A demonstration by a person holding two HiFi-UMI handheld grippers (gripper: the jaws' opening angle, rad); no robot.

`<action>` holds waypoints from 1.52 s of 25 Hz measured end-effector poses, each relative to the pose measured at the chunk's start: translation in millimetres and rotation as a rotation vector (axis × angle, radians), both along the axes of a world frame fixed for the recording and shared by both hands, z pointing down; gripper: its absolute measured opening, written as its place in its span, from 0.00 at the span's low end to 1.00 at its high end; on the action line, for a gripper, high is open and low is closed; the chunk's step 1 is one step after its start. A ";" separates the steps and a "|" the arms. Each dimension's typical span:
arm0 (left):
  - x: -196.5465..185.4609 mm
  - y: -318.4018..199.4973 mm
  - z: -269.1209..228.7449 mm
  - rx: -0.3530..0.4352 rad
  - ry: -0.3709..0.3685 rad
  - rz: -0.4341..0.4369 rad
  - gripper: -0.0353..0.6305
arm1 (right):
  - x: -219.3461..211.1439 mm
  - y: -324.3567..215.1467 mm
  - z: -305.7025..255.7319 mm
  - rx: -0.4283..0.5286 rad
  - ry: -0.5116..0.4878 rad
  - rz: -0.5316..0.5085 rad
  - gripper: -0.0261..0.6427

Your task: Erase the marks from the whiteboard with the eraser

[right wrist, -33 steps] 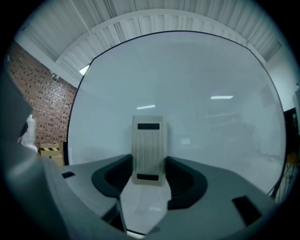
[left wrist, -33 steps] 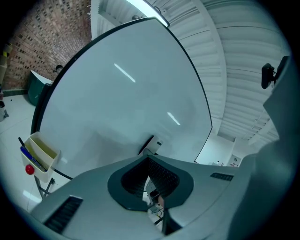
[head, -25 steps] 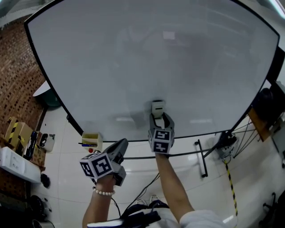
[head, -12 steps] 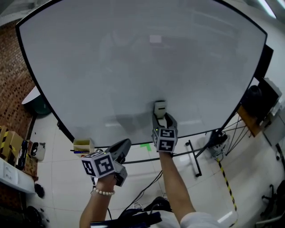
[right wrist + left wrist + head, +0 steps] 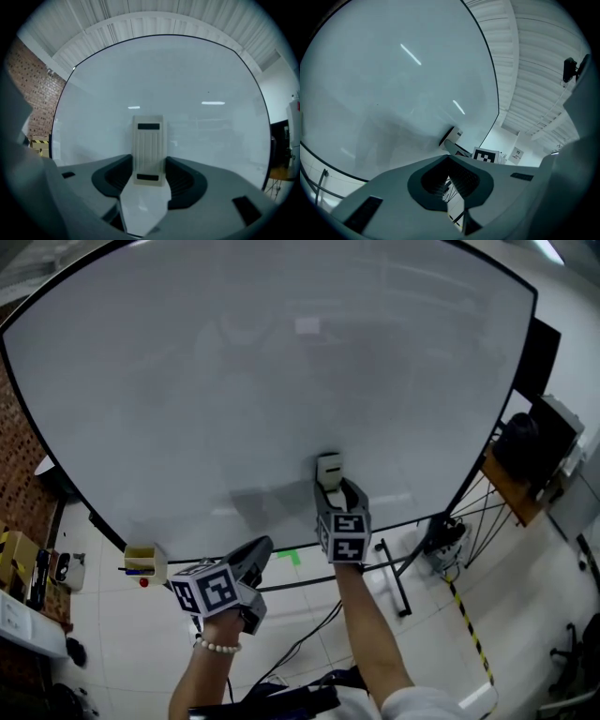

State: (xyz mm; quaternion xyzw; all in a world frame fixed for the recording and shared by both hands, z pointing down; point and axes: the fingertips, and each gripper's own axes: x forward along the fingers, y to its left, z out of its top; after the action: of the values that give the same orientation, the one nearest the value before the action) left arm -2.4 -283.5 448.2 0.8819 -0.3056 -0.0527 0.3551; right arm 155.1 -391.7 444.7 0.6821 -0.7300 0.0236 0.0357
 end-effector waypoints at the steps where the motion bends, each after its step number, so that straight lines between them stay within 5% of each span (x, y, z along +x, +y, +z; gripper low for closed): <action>1: 12.4 -0.9 -1.2 0.004 0.000 -0.006 0.05 | 10.7 0.2 -0.2 0.002 -0.001 -0.007 0.41; 12: 143.8 -2.7 -7.0 0.016 0.004 -0.039 0.05 | 130.8 6.9 0.1 -0.003 0.014 -0.045 0.41; 25: 312.2 -1.4 2.5 -0.002 -0.007 0.024 0.05 | 336.4 11.6 10.8 -0.004 -0.013 0.046 0.41; 38: 407.2 3.9 24.3 -0.045 -0.039 0.112 0.05 | 485.3 16.8 23.2 -0.002 0.031 0.095 0.41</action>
State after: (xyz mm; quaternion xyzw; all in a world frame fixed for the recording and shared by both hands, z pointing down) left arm 404.8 -279.6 472.6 0.8903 -0.2637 -0.0085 0.3712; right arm 640.5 -374.9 467.8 0.7163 -0.6961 0.0152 0.0466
